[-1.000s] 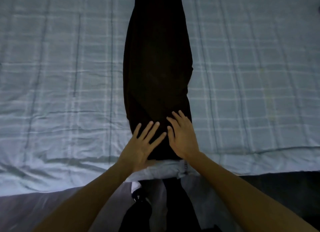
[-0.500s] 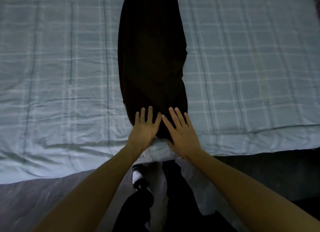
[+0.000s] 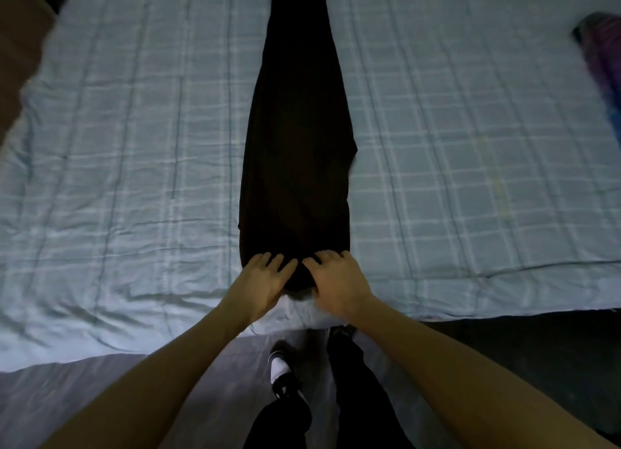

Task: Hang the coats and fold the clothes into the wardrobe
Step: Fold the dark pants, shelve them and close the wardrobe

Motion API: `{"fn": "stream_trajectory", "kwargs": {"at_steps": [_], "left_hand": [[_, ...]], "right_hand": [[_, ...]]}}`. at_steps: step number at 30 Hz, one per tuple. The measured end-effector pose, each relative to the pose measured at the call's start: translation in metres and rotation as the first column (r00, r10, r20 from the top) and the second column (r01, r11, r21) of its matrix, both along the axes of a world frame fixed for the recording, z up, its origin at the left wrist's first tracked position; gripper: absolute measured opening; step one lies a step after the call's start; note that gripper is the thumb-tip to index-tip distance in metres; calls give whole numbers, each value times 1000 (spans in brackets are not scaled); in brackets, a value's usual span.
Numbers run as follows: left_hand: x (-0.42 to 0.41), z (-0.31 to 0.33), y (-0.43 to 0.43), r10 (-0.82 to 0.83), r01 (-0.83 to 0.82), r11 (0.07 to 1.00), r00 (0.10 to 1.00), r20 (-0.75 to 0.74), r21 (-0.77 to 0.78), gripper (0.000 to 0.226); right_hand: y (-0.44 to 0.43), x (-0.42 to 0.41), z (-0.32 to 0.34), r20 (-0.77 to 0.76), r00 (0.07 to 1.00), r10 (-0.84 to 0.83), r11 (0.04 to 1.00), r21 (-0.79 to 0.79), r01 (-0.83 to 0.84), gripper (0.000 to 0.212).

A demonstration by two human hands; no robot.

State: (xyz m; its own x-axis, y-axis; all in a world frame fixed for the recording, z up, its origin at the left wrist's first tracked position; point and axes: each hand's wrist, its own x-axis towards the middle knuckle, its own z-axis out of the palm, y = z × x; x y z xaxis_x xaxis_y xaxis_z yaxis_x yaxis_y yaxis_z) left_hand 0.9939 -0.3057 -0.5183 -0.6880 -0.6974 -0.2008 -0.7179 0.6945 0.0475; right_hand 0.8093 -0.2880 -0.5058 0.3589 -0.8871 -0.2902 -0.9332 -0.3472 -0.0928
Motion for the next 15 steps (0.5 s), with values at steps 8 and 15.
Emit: {"fn": "stream_trajectory", "kwargs": {"at_steps": [8, 15], "left_hand": [[-28, 97, -114, 110, -96, 964, 993, -42, 248, 40], [-46, 89, -186, 315, -518, 815, 772, -553, -259, 30]], "right_hand": [[-91, -27, 71, 266, 940, -213, 976, 9, 219, 37], [-146, -30, 49, 360, 933, -21, 782, -575, 239, 53]]}}
